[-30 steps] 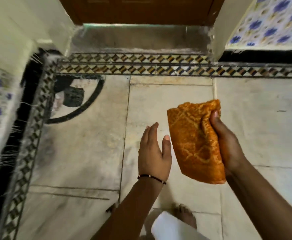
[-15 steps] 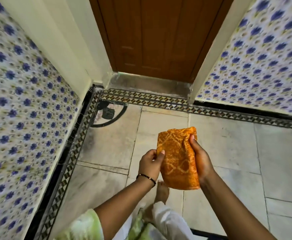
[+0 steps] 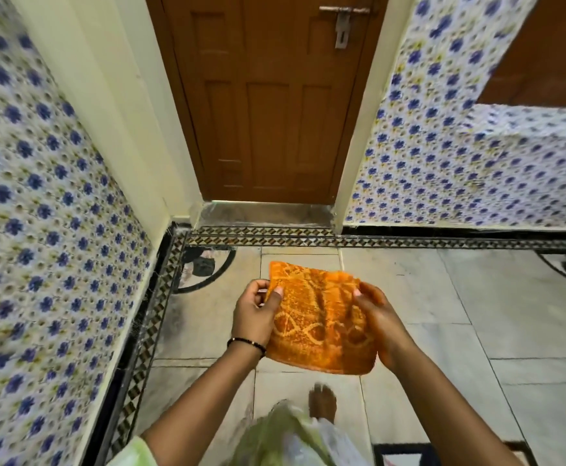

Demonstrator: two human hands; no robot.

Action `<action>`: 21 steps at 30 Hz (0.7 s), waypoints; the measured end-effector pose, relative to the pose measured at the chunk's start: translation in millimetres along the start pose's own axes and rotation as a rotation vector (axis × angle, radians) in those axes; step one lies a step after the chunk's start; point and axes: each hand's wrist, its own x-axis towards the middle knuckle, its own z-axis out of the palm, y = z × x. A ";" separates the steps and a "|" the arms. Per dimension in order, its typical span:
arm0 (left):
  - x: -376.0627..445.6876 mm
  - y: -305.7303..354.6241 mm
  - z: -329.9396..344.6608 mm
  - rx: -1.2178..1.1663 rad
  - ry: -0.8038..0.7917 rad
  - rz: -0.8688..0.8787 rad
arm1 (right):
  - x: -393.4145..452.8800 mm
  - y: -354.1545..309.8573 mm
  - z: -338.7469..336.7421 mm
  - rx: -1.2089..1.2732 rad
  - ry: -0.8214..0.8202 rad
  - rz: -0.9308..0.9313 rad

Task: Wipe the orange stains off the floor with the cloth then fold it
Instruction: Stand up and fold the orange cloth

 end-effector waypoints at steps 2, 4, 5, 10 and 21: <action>-20.2 7.2 -18.1 0.017 -0.020 0.008 | -20.9 3.4 -6.4 -0.016 0.043 -0.015; -38.7 16.7 -29.7 0.017 -0.066 -0.018 | -42.1 5.2 -10.4 -0.190 0.056 -0.062; -45.4 21.3 -31.5 -0.001 -0.085 -0.052 | -51.1 5.6 -11.8 -0.470 0.045 -0.096; -87.3 50.3 -20.8 -0.147 -0.142 -0.188 | -121.5 -1.4 11.1 -1.301 0.083 -0.319; -178.9 79.3 -0.6 -0.425 -0.015 -0.229 | -214.2 45.9 14.5 -0.498 -0.179 -0.648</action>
